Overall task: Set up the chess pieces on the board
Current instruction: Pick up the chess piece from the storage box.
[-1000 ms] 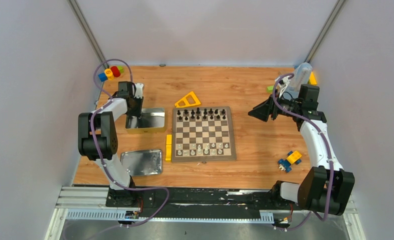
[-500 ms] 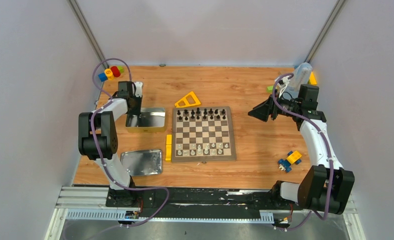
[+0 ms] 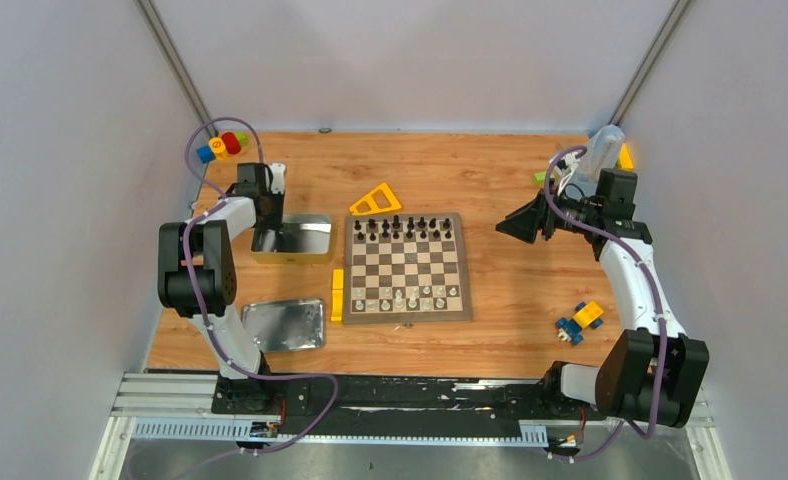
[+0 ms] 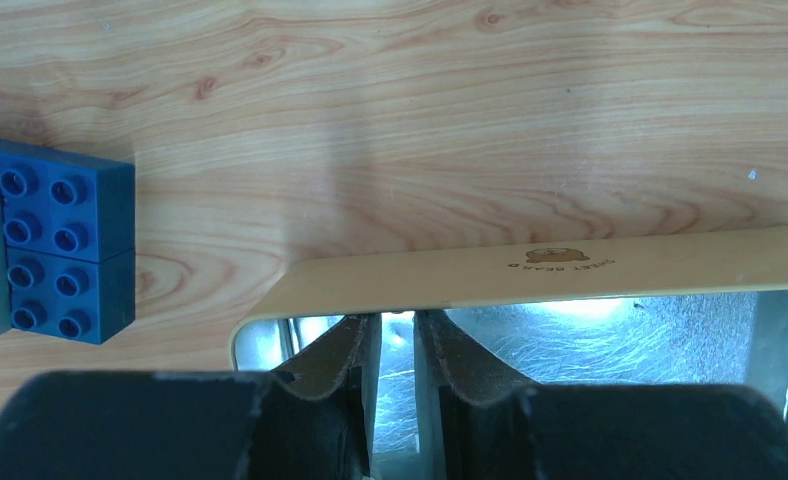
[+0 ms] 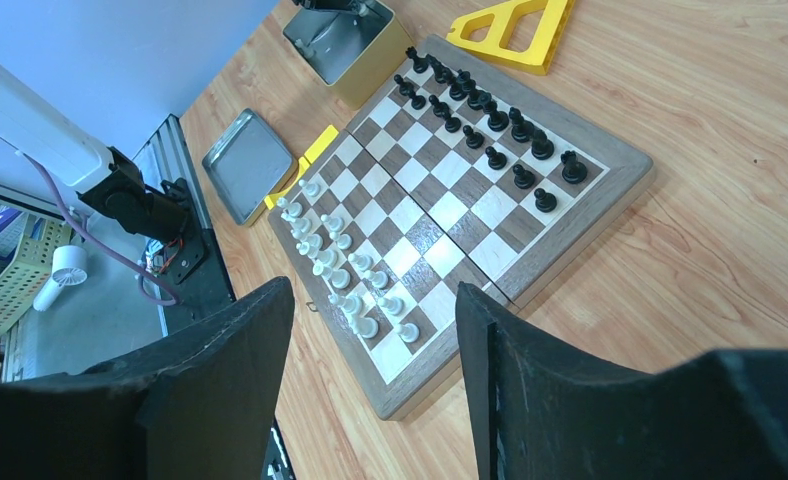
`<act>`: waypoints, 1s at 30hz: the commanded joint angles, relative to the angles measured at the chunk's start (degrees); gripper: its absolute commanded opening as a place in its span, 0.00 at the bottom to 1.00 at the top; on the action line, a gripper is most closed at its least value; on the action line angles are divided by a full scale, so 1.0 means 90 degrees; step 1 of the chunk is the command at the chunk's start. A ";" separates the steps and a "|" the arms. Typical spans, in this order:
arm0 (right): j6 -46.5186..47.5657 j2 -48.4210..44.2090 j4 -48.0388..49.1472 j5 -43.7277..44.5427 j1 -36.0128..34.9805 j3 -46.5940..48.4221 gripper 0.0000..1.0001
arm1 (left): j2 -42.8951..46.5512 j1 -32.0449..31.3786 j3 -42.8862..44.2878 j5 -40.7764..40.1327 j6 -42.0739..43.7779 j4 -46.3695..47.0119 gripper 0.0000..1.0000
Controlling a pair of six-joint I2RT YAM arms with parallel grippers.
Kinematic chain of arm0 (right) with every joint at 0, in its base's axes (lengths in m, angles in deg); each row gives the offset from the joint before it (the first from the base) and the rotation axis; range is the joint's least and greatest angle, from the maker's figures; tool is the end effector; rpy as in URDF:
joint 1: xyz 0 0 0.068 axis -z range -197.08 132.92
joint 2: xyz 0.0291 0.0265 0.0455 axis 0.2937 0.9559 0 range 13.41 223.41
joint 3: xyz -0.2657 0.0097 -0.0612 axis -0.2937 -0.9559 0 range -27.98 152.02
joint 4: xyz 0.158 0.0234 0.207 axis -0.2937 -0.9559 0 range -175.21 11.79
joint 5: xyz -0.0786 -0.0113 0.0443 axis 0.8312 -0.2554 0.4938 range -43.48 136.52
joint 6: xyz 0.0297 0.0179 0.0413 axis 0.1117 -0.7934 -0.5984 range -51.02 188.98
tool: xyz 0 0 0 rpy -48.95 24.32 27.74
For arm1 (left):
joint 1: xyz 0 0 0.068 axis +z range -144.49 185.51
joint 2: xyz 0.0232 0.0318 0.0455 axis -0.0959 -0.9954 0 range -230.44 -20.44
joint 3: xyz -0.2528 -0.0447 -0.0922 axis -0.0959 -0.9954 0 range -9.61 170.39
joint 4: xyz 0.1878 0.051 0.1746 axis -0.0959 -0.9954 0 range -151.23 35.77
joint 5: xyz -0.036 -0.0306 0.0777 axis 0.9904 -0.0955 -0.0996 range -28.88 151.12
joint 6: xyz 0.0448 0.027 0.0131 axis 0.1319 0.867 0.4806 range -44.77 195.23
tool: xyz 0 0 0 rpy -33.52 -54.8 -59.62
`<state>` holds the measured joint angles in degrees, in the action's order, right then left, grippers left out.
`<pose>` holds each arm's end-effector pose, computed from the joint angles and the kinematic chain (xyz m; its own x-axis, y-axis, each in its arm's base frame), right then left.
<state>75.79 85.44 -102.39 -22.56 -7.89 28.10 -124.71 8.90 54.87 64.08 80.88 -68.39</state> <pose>0.2590 -0.0082 0.2992 -0.5551 0.0469 -0.8305 -0.7187 0.4755 0.5072 0.3757 0.0204 0.1700 -0.8059 0.0505 -0.5898 0.0506 0.9986 0.0163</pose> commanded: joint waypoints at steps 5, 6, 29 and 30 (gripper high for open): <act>0.0201 0.0029 0.0023 -0.0249 0.0029 0.0210 0.62 | 0.0047 0.0052 -0.0070 0.0046 -0.0130 0.0500 0.21; 0.0201 0.0033 0.0021 -0.0256 0.0033 0.0205 0.62 | 0.0053 0.0052 -0.0092 0.0044 -0.0130 0.0533 0.20; 0.0220 0.0113 -0.0022 -0.0274 0.0023 0.0235 0.63 | 0.1215 0.0203 -0.0794 0.0489 0.0423 0.0012 0.09; 0.0220 0.0112 -0.0023 -0.0274 0.0024 0.0234 0.63 | 0.1283 0.0201 -0.0797 0.0642 0.0449 -0.0028 0.09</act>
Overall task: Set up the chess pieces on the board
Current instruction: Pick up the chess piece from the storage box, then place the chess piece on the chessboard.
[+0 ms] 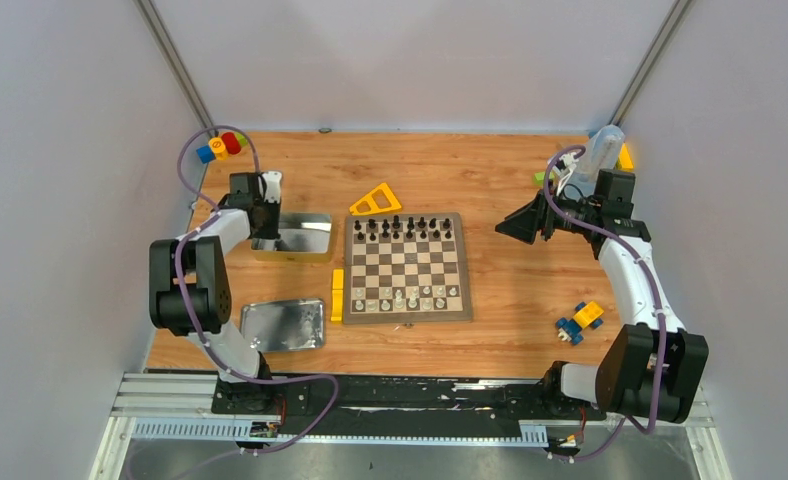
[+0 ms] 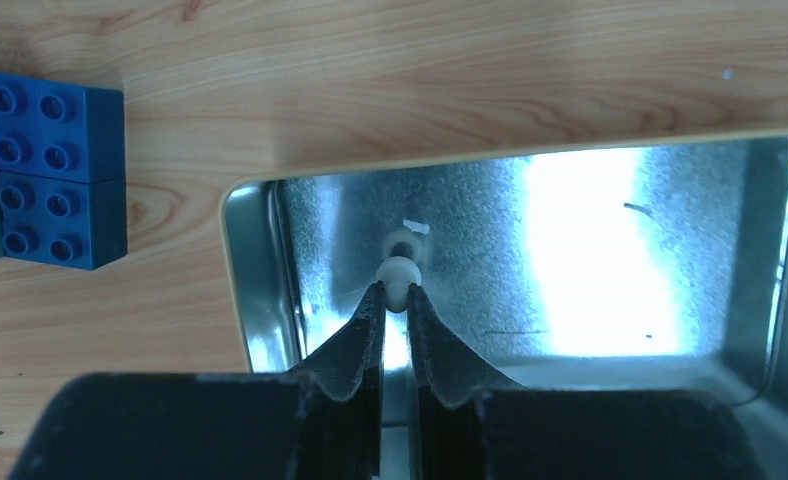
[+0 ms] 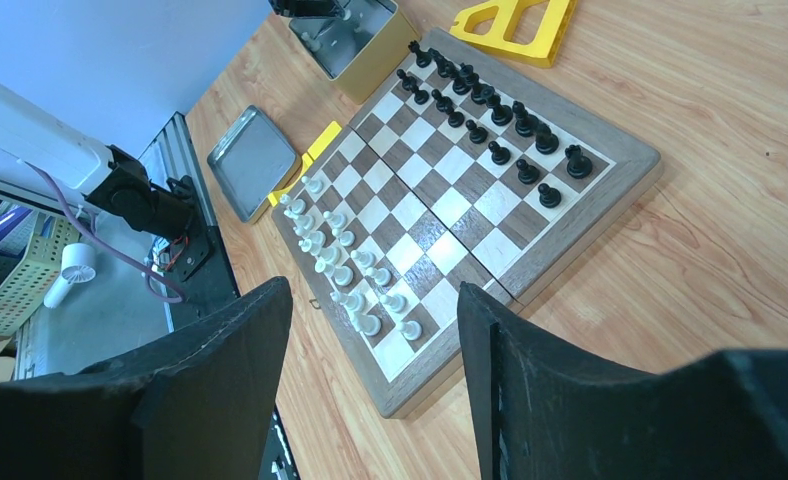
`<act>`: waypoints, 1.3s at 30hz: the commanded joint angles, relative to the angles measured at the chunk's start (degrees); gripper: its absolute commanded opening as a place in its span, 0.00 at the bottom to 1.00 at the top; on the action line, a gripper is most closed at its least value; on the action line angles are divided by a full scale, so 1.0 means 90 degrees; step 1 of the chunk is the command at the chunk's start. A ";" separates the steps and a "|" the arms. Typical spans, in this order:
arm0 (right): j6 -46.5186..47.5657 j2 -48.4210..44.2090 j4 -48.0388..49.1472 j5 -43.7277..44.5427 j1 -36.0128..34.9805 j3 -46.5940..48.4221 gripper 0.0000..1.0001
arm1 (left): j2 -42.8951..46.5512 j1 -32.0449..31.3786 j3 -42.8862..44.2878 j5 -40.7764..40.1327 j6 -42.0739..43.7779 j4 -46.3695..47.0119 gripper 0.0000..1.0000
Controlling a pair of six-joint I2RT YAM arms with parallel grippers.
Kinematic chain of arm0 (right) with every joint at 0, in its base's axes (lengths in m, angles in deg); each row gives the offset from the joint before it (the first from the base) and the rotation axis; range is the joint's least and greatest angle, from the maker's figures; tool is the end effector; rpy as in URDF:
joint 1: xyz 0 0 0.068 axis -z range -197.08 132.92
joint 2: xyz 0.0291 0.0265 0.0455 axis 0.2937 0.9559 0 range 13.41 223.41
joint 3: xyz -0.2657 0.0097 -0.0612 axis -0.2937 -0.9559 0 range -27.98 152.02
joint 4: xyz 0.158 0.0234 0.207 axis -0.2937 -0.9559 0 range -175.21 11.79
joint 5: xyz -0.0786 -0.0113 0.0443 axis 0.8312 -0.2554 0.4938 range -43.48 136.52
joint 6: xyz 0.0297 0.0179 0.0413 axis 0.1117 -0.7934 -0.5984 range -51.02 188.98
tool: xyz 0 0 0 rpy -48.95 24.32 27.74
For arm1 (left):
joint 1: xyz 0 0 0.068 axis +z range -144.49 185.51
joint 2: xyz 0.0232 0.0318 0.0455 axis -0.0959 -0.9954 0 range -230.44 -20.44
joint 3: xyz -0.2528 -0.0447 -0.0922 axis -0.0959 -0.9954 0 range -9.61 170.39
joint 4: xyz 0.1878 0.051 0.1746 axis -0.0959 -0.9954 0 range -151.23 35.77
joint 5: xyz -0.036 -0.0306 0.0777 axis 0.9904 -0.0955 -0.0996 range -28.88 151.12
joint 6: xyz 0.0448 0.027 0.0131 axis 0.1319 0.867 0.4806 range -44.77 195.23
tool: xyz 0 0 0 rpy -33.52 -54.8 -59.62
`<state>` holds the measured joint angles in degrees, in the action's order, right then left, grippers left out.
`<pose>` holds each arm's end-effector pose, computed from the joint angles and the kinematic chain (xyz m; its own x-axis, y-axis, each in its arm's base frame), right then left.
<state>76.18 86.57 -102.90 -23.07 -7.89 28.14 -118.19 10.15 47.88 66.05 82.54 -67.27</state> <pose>0.2619 -0.0086 0.2943 -0.5725 0.0483 -0.8185 -0.7120 0.4658 0.5255 0.3459 0.0250 0.1747 -0.7963 0.0623 -0.6016 0.0723 0.9974 0.0076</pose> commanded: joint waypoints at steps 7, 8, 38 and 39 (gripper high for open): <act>0.0176 -0.0031 0.0029 -0.0228 0.0014 0.0239 0.63 | 0.1258 0.0056 0.0157 0.1215 0.0647 -0.0797 0.09; 0.0184 -0.0042 0.0033 -0.0228 0.0019 0.0239 0.63 | 0.1309 0.0059 0.0246 0.1421 0.0699 -0.0890 0.10; 0.0343 -0.0327 -0.0130 0.0544 0.0417 0.0359 0.62 | 0.1149 -0.4900 0.2494 0.2513 0.2358 -0.3356 0.11; 0.0334 -0.0332 -0.0134 0.0524 0.0431 0.0359 0.62 | 0.1097 -0.4908 0.2443 0.2496 0.2373 -0.3302 0.11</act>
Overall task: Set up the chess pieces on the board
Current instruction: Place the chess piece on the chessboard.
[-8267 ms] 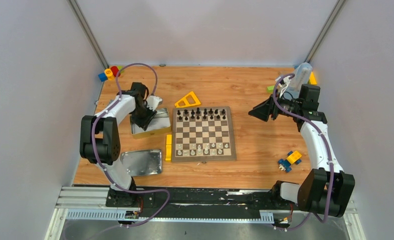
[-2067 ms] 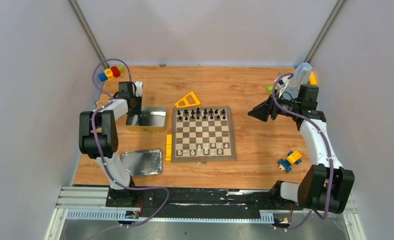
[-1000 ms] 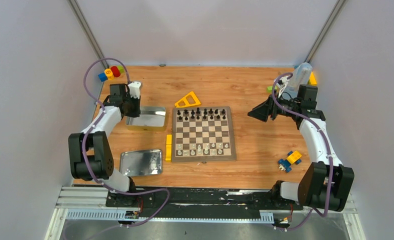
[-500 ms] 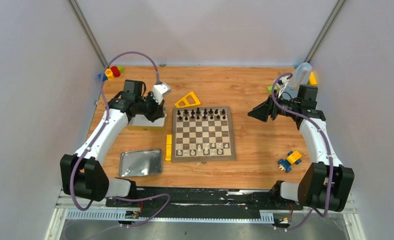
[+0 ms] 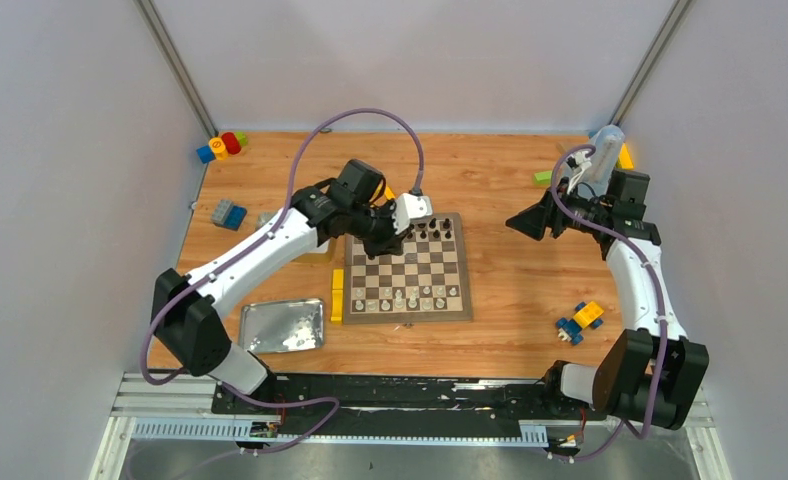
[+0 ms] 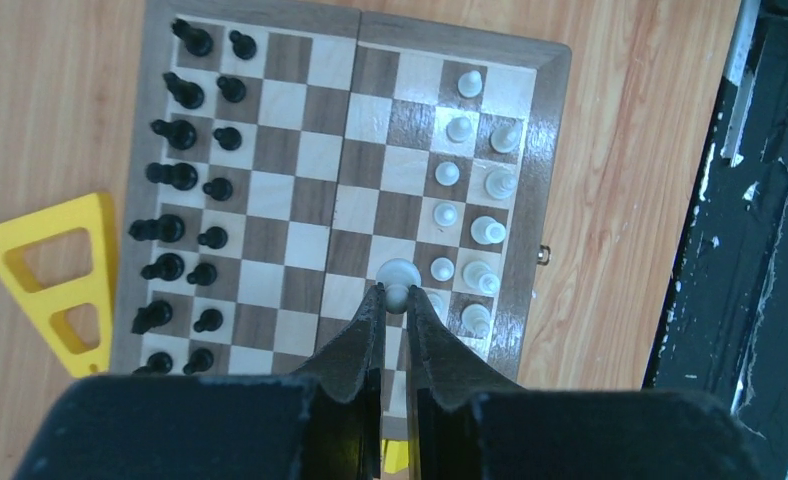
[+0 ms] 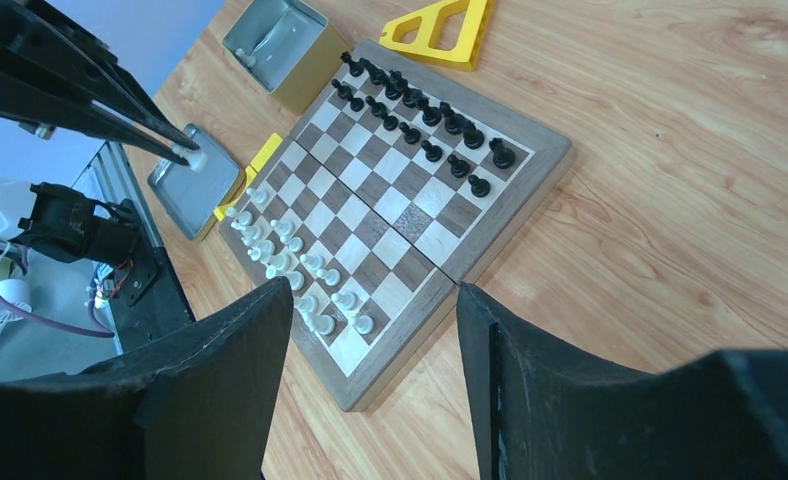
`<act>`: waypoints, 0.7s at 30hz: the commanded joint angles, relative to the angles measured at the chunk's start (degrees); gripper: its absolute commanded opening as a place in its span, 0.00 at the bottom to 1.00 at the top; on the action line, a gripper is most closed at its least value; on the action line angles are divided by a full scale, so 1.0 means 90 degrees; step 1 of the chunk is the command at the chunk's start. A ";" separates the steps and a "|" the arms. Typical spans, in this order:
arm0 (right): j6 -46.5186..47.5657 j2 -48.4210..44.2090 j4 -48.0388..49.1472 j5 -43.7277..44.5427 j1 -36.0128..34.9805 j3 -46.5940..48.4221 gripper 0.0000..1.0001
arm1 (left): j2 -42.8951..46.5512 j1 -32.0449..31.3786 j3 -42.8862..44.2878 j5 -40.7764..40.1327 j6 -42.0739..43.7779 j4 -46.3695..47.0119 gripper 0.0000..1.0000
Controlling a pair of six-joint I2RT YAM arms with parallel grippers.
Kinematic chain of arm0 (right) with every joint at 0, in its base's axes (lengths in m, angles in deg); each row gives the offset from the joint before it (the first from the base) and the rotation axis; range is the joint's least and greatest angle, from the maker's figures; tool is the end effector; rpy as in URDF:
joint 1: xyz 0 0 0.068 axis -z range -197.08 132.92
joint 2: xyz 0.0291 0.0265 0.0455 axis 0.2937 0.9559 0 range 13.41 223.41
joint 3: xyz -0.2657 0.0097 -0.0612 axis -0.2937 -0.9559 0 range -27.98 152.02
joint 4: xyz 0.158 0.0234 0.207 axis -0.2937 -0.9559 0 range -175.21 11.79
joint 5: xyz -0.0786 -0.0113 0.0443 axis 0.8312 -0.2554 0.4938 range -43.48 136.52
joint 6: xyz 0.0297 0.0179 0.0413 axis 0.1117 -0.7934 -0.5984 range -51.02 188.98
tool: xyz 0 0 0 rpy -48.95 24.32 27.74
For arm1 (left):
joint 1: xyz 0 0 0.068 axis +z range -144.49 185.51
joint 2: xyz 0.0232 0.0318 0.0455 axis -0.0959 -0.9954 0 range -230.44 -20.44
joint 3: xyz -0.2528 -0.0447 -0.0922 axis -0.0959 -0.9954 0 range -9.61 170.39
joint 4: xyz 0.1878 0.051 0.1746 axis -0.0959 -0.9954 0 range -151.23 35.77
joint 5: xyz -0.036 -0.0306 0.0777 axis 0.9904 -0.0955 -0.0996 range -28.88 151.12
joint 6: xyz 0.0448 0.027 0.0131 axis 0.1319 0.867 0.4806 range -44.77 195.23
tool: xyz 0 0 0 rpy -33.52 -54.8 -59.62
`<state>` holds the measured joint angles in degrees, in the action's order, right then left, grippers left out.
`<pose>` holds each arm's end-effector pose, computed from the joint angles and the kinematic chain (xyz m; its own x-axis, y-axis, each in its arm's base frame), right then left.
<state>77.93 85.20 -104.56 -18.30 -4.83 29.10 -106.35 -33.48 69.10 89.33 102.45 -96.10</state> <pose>0.2580 -0.0230 0.3016 -0.5445 0.0505 -0.8372 -0.6693 0.5755 0.4700 0.2388 -0.2149 0.3259 -0.1587 0.6467 -0.7460 0.9756 0.2186 -0.0180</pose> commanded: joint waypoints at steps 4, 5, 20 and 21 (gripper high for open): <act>0.0140 -0.0151 0.0051 -0.0051 0.0103 0.0251 0.62 | -0.0202 -0.0063 -0.0477 -0.0212 0.0261 0.0112 0.11; 0.0138 -0.0125 0.0050 -0.0074 0.0099 0.0250 0.62 | -0.0197 -0.0063 -0.0681 -0.0258 0.0278 0.0141 0.11; 0.0129 -0.0023 0.0053 -0.0232 0.0100 0.0240 0.63 | -0.0242 -0.0071 -0.2074 -0.0959 0.0441 0.0771 0.11; 0.0129 -0.0018 0.0048 -0.0230 0.0096 0.0241 0.63 | -0.0272 -0.0065 -0.2090 -0.0967 0.0452 0.0793 0.10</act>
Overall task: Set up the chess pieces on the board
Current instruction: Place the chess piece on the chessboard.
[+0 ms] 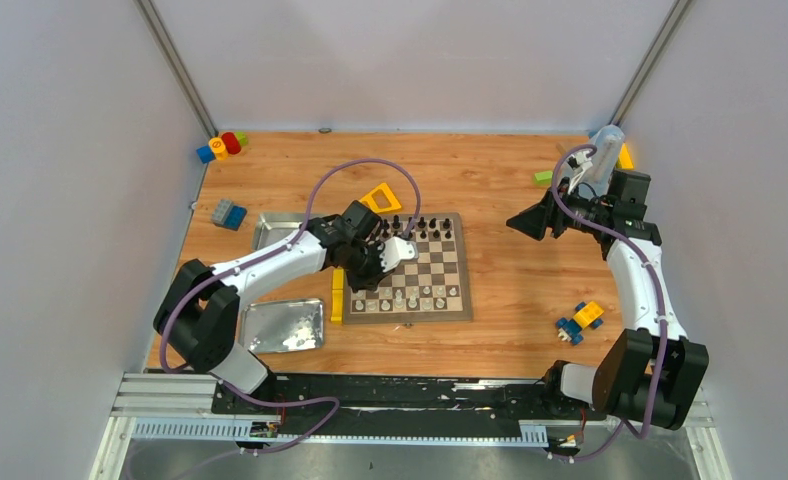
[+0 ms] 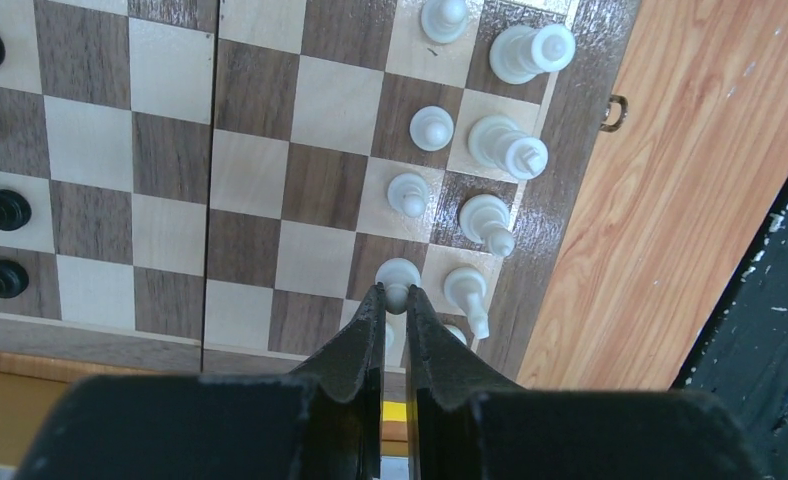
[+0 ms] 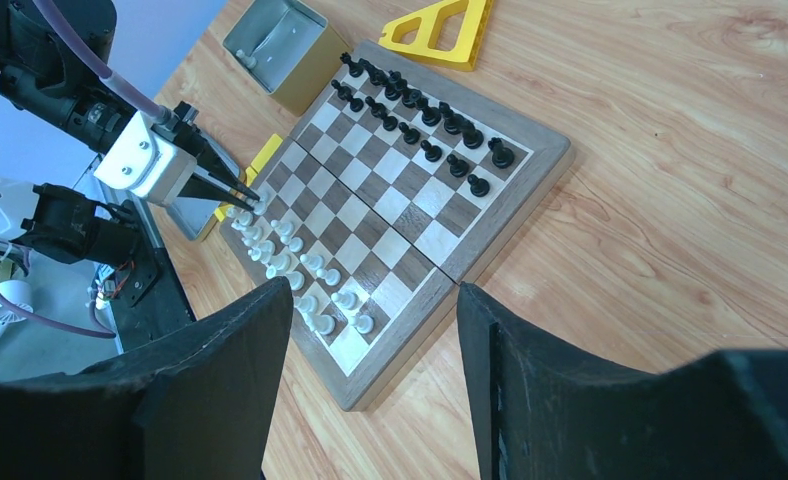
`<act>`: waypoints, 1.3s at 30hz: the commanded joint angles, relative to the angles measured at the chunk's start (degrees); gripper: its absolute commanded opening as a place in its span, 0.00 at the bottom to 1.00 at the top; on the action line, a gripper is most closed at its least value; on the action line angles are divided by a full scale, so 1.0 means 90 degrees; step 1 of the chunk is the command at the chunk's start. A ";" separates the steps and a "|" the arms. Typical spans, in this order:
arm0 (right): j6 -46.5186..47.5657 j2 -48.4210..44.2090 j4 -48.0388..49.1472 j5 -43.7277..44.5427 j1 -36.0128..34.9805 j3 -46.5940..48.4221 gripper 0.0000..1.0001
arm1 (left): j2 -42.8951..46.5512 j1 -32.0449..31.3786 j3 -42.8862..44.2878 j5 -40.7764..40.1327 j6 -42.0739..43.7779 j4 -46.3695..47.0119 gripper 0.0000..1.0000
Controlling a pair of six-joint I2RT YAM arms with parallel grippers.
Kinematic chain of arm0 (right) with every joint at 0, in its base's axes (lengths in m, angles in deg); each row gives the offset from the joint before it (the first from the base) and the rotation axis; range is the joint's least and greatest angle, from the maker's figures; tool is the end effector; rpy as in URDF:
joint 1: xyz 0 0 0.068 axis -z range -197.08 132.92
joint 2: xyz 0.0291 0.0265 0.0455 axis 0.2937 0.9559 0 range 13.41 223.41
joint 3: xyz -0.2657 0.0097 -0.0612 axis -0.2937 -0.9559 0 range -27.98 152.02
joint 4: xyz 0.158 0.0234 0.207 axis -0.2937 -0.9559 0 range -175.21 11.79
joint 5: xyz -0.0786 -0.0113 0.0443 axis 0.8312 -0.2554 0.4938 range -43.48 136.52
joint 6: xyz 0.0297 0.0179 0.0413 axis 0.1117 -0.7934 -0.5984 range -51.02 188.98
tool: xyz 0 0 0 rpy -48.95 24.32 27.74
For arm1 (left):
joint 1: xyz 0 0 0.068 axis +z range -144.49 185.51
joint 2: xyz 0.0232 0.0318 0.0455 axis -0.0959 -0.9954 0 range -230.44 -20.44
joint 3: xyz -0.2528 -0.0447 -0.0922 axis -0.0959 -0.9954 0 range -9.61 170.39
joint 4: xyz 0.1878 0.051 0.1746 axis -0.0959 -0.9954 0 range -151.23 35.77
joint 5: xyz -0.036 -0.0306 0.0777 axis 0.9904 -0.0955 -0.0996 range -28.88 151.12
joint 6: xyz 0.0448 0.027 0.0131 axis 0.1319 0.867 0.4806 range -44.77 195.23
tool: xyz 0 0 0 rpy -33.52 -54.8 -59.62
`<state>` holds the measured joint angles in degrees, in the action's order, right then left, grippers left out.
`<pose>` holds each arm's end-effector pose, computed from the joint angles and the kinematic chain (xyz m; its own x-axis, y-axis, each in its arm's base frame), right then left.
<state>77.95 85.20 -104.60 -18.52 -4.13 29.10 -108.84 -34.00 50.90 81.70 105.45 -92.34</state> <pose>0.2576 -0.0261 0.3016 -0.5439 0.0575 -0.8372 -0.6640 0.5805 0.4713 0.2242 -0.2011 0.2177 -0.2540 0.8198 -0.5132 0.9647 0.2533 -0.0728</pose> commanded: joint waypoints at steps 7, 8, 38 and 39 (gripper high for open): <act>0.0126 0.0002 0.0060 -0.0230 0.0017 0.0230 0.63 | -0.0153 -0.0005 -0.0162 -0.0226 0.0165 0.0456 0.10; 0.0126 0.0002 0.0056 -0.0235 0.0016 0.0230 0.63 | -0.0181 -0.0005 -0.0166 -0.0246 0.0179 0.0462 0.11; 0.0120 0.0041 0.0059 -0.0295 0.0016 0.0230 0.63 | -0.0328 -0.0005 -0.0309 -0.0367 0.0275 0.0528 0.17; 0.0122 0.0041 0.0053 -0.0296 0.0016 0.0231 0.63 | -0.0326 -0.0010 -0.0308 -0.0365 0.0275 0.0532 0.18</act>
<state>77.95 85.44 -105.02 -19.18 -4.13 29.10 -111.42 -34.00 48.32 78.51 106.91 -88.93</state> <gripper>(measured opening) 0.630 0.166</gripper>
